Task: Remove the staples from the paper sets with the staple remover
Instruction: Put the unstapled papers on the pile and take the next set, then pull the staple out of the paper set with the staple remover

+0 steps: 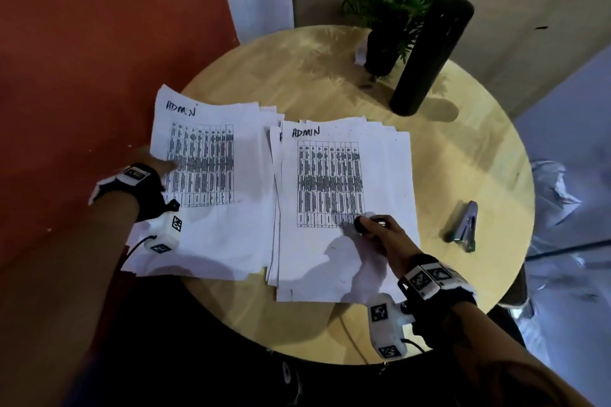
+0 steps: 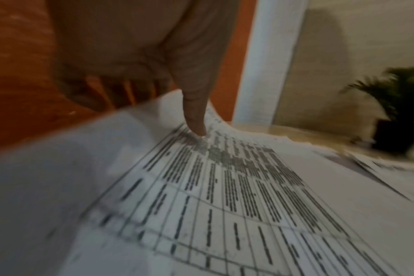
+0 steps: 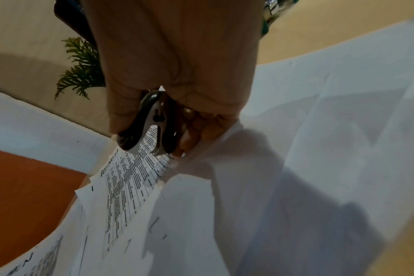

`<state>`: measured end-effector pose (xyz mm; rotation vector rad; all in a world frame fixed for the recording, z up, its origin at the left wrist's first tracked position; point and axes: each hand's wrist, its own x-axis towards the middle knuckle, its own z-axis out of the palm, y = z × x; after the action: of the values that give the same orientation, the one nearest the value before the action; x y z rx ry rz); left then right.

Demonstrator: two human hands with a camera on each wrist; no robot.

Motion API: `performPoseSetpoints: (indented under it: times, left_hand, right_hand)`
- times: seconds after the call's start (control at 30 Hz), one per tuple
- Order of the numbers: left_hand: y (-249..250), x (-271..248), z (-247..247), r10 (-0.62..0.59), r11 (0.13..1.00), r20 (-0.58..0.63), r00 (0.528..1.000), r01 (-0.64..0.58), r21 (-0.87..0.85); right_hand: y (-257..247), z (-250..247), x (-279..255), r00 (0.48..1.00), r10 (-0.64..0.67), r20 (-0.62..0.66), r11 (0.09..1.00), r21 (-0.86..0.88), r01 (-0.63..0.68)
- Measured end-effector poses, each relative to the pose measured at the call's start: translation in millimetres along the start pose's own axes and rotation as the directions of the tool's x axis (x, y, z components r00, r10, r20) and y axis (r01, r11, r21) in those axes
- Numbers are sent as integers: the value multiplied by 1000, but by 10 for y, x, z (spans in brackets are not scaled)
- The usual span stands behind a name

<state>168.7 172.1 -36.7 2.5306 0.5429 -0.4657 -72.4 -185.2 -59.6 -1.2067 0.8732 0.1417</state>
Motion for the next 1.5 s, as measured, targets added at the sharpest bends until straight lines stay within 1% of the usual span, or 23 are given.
performPoseSetpoints:
  times: [0.07,0.13,0.17,0.23,0.3,0.33,0.4,0.43,0.53,0.6,0.7,0.8,0.9,0.97,1.03,1.07,1.13,1.2,1.27,1.33,1.37,1.43,1.5]
  left_hand:
    - [130,-62,32,119,989,-147,982,-105,101]
    - [403,-206,138,271,951,-174,947,-234,203]
    - [568,-258,233,348,922,-143,927,-311,230]
    - [915,-387,482,445,874,5,896,-435,217]
    - [1225,-517,723,445,841,199,873,-484,241]
    - [1351,-577,837,413,842,271,869,-478,249]
    - [1558,-660,1018,367,862,344,865,-455,225]
    - [1612,-669,1095,347,878,347,871,-432,207]
    - [1645,-643,1241,232,927,286,930,-300,223]
    - [1632,-651,1266,169,948,254,952,-228,224]
    - [1601,-591,1309,142,976,291,946,-183,116]
    - [1562,-559,1329,150,981,312,938,-181,72]
    - [1532,-562,1314,130,990,313,941,-139,7]
    - [1460,-544,1286,81,997,383,920,-82,-15]
    - [1334,-495,1282,1,998,499,867,28,-49]
    - [1242,-458,1313,-10,993,544,839,73,-94]
    - [1128,-465,1369,23,977,572,820,102,-185]
    - [1100,-601,1399,164,951,483,860,-7,-311]
    - [1092,-750,1410,321,927,331,887,-222,-303]
    - [1099,-884,1392,458,879,206,865,-406,-250]
    - [1099,-968,1374,504,849,160,849,-452,-273]
    - [1093,-1107,1337,575,773,81,814,-509,-380]
    - [1116,-1260,1261,606,701,1,795,-534,-472]
  right_hand:
    - [5,-1,5,1000,6,6,1000,0,-6]
    - [11,-7,7,1000,8,5,1000,4,-8]
    - [13,-5,4,1000,8,5,1000,6,-9]
    - [19,-3,6,1000,7,5,1000,8,-7]
    - [23,10,12,1000,-1,5,1000,10,1]
    - [27,9,15,1000,-4,2,1000,18,4]
    - [21,17,25,1000,-7,-2,999,42,7]
    - [20,20,26,1000,-7,-2,999,48,7]
    - [40,9,46,1000,-8,11,999,45,8]
    - [49,6,48,1000,-16,25,998,54,14]
    - [53,0,44,999,-14,36,997,77,11]
    - [63,-20,53,999,-2,43,996,93,-2]
    - [72,-20,58,999,1,42,997,79,-4]
    - [72,-23,58,999,1,45,997,82,-5]
    - [76,-23,59,999,-1,47,996,85,-3]
    - [79,-23,60,999,-2,49,997,82,-2]
    - [78,-17,63,999,-1,48,997,76,-3]
    - [71,-20,62,999,2,51,997,74,-5]
    - [62,-36,35,998,-1,65,996,87,-5]
    - [38,-75,-3,997,-26,75,997,76,21]
    - [10,-110,-17,996,-50,74,998,45,47]
    - [-129,-175,-73,987,-136,82,990,-16,137]
    - [-420,-204,-136,964,-250,89,964,-67,256]
